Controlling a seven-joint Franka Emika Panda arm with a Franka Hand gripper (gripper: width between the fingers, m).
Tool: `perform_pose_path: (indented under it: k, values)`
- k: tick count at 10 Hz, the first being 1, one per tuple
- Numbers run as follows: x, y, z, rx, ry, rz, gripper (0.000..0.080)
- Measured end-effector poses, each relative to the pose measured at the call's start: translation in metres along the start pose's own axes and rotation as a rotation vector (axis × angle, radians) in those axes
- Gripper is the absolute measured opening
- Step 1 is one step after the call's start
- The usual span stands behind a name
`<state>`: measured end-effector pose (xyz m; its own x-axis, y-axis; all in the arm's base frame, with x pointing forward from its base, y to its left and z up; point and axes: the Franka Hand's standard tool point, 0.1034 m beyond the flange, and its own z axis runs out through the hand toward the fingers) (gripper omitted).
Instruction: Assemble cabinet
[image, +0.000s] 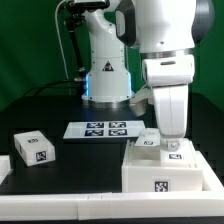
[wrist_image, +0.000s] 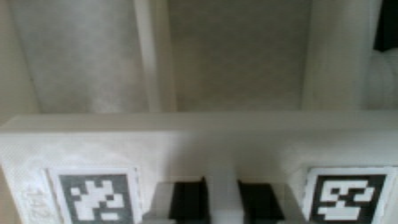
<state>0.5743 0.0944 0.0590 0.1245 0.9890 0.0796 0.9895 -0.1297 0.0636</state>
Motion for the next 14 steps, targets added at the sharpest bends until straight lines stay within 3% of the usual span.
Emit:
perform_pose_path:
  k: [2, 4, 7, 8, 9, 10, 11, 12, 13, 14]
  values:
    - [0.001, 0.015, 0.001, 0.008, -0.002, -0.008, 0.0072]
    - [0.0, 0.016, 0.004, 0.041, -0.012, -0.012, 0.0072]
    - [0.0, 0.016, 0.004, 0.044, -0.012, -0.008, 0.0072]
    - [0.0, 0.016, 0.004, 0.045, -0.012, -0.007, 0.0125]
    - [0.0, 0.016, 0.004, 0.045, -0.012, -0.007, 0.0314]
    - [-0.001, 0.016, 0.004, 0.045, -0.012, -0.007, 0.0451]
    - [-0.002, 0.016, 0.004, 0.043, -0.013, -0.006, 0.0451]
    - [-0.005, 0.018, 0.001, 0.039, -0.015, -0.001, 0.0632]
    - [-0.008, 0.016, -0.002, 0.035, -0.018, 0.002, 0.0743]
    - [-0.009, 0.013, -0.008, 0.02, -0.017, 0.018, 0.0743]
